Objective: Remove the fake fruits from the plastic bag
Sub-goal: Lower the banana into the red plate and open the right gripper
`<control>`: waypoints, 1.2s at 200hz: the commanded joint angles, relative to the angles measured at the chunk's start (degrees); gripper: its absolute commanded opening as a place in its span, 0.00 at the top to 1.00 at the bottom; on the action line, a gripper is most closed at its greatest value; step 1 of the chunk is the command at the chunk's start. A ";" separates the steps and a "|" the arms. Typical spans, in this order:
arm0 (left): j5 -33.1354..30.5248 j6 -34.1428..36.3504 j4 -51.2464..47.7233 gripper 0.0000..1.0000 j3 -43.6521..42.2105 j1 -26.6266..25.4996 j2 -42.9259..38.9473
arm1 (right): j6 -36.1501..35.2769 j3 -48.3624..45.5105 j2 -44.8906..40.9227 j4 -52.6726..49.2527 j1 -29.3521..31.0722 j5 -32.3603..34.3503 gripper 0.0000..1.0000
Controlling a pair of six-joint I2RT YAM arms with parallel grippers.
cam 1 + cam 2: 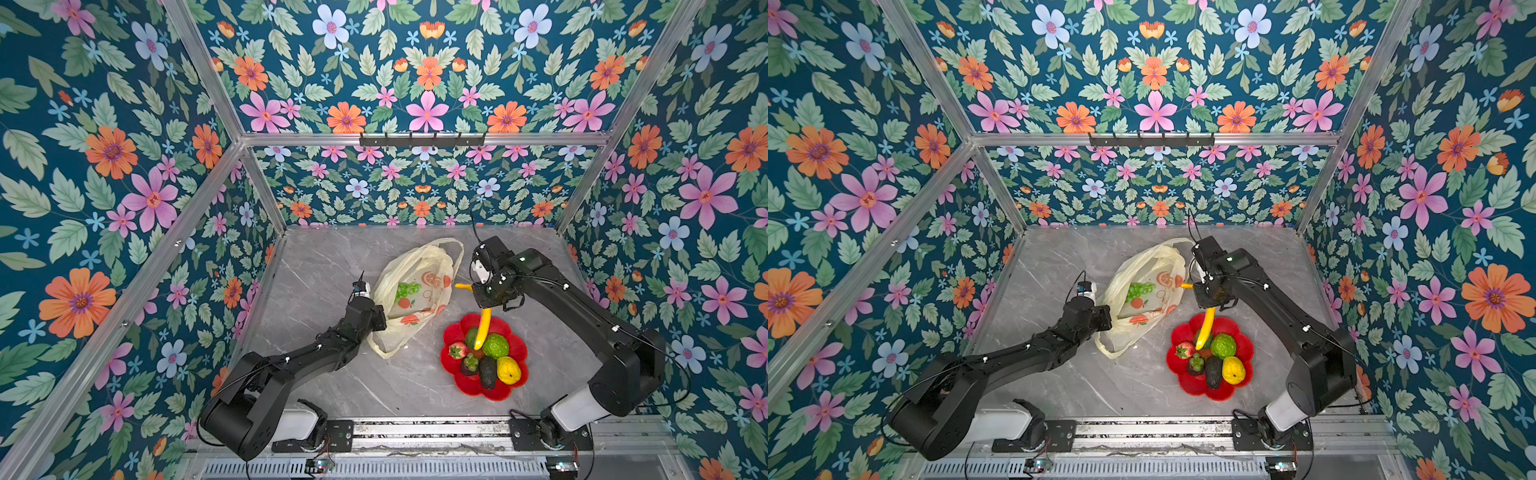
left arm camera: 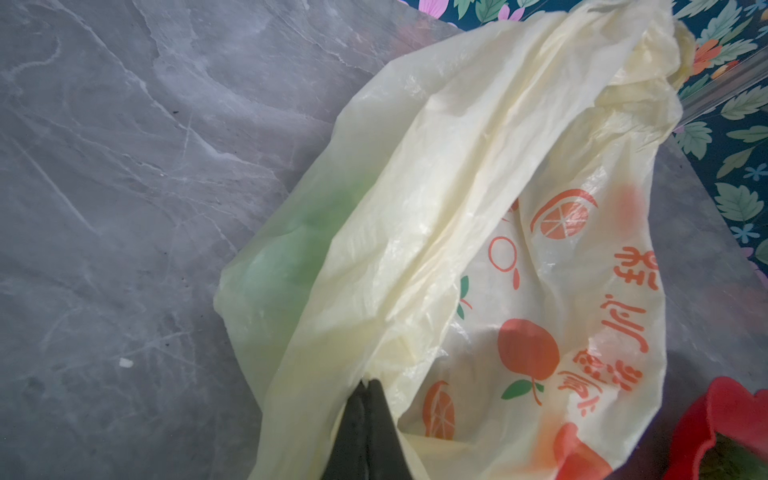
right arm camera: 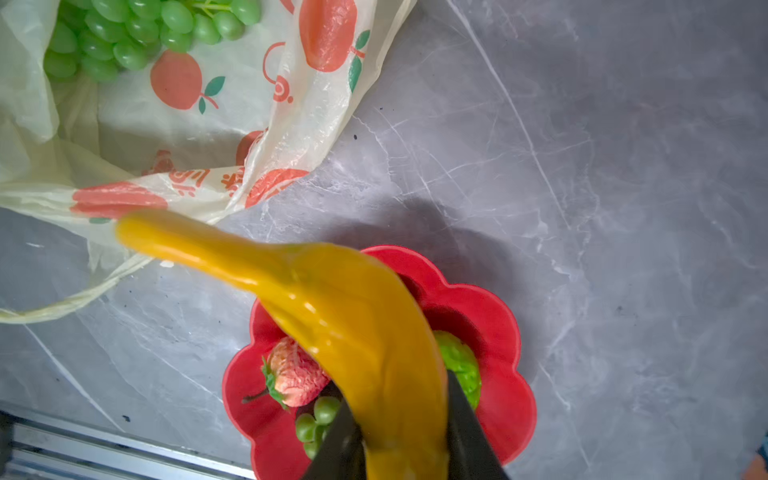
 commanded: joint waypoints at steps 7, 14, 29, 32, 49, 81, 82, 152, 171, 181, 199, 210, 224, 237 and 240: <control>-0.76 0.90 -0.28 1.00 -0.01 0.10 -0.60 | -9.55 -1.55 -1.48 -1.97 -0.33 5.33 0.76; -0.76 0.93 -0.28 1.00 -0.04 0.08 -0.61 | -11.29 -2.40 -1.84 -1.73 -0.55 6.51 0.76; -0.76 0.93 -0.28 1.00 -0.02 0.08 -0.60 | -15.50 -4.33 -2.87 -0.54 -0.58 8.96 0.76; -0.76 0.95 -0.28 1.00 -0.02 0.08 -0.55 | -16.19 -4.52 -3.12 -0.29 -0.64 9.31 0.76; -0.76 0.90 -0.36 1.00 0.07 0.08 -0.35 | -20.17 -5.54 -4.54 1.04 -0.87 10.01 0.75; -0.80 0.94 -0.58 1.00 0.08 0.04 -0.57 | -29.92 -9.14 -6.85 3.25 -1.38 8.70 0.75; -0.83 0.92 -0.60 1.00 0.07 0.06 -0.63 | -30.25 -9.27 -6.93 3.30 -1.37 8.66 0.75; -1.88 0.87 -0.54 1.00 -0.46 0.08 -1.50 | -36.20 -15.01 -5.90 6.65 -3.54 4.06 0.76; -1.92 0.98 -0.54 1.00 -0.48 0.08 -1.47 | -36.23 -16.22 -5.55 8.14 -4.63 3.24 0.76; -1.99 0.92 -0.58 1.00 -0.46 0.15 -1.43 | -36.43 -16.85 -5.33 8.61 -4.87 2.74 0.76; -1.99 0.90 -0.63 1.00 -0.46 0.04 -1.39 | -36.81 -17.63 -4.66 8.97 -4.89 2.60 0.75; -1.99 0.92 -0.59 1.00 -0.46 0.09 -1.39 | -36.95 -18.16 -4.13 9.62 -4.87 2.26 0.75; -2.02 0.91 -0.63 1.00 -0.46 0.15 -1.34 | -37.03 -18.50 -3.22 9.64 -4.92 1.79 0.75; -2.03 0.99 -0.63 1.00 -0.46 0.08 -1.21 | -37.32 -18.79 -2.59 9.83 -4.87 2.27 0.75; -2.14 0.99 -0.63 1.00 -0.50 0.08 -1.17 | -37.45 -18.87 -2.41 9.76 -4.87 2.52 0.75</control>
